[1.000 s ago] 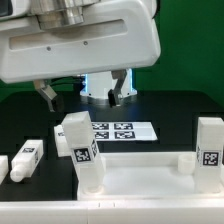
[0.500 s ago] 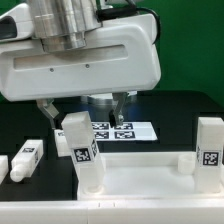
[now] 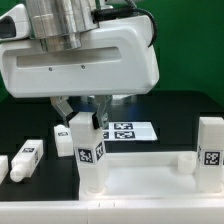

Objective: Assemble desk

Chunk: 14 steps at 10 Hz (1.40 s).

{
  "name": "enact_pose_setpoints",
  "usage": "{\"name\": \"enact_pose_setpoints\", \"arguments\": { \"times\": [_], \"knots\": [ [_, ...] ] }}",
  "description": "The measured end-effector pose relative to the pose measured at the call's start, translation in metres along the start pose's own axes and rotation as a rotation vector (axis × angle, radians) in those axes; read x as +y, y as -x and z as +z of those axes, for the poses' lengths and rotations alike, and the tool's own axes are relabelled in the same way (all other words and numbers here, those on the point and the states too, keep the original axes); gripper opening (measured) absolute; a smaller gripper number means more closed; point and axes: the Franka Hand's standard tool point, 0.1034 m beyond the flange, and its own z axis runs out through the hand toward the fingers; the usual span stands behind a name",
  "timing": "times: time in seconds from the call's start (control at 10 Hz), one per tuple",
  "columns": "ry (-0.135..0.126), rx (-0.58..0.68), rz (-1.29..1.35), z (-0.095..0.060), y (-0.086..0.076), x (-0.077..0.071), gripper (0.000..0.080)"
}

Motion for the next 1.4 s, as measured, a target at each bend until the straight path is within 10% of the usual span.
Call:
{"name": "enact_pose_setpoints", "arguments": {
  "times": [0.7,1.2,1.3,1.4],
  "knots": [
    [-0.037,0.119,0.915,0.002,0.012,-0.005,0.0285],
    [-0.06,0.134,1.088,0.003,0.015,-0.009,0.0285],
    [-0.056,0.134,1.045,0.004,0.015,-0.008,0.0462],
    [-0.04,0.142,0.901,0.004,0.015,-0.009,0.0462]
  ]
}}
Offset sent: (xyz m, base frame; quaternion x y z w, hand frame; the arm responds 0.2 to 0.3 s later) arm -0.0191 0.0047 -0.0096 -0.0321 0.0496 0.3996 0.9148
